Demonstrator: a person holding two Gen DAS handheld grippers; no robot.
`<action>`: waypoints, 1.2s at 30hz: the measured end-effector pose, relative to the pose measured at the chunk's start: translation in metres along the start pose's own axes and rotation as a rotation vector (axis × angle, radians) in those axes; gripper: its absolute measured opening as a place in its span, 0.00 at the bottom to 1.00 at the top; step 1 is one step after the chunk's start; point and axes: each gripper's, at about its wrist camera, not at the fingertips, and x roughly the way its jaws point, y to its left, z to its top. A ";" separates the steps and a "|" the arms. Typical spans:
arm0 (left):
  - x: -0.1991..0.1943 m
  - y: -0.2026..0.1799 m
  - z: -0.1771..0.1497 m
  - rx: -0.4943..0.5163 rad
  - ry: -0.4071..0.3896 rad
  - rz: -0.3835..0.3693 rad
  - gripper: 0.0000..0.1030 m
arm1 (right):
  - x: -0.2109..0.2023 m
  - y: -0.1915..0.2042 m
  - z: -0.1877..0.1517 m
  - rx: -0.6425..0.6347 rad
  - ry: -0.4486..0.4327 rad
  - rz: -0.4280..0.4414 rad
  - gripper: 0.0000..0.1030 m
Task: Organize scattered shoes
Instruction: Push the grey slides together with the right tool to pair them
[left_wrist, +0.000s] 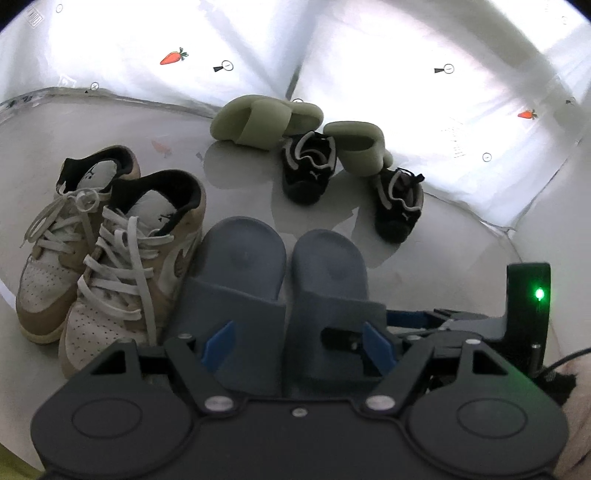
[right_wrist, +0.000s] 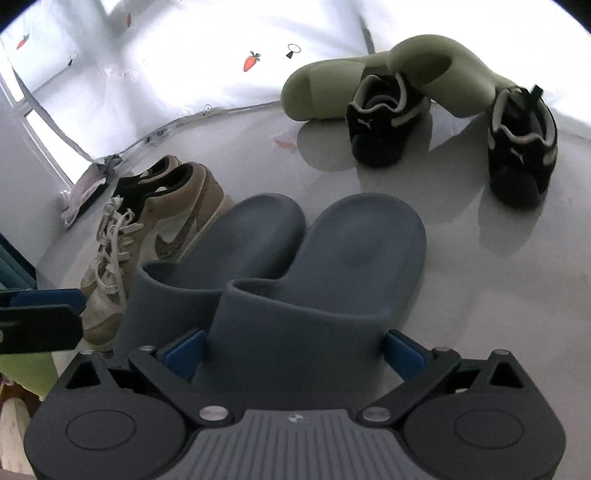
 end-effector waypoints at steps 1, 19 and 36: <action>0.000 0.000 0.000 -0.002 0.001 0.000 0.75 | -0.002 0.002 -0.003 -0.006 0.003 0.005 0.98; -0.004 0.006 0.000 -0.003 0.002 0.010 0.75 | 0.005 0.022 -0.004 0.006 -0.007 -0.055 1.00; 0.009 0.005 0.010 -0.028 -0.018 0.012 0.75 | 0.007 0.003 -0.006 0.105 0.022 0.048 1.00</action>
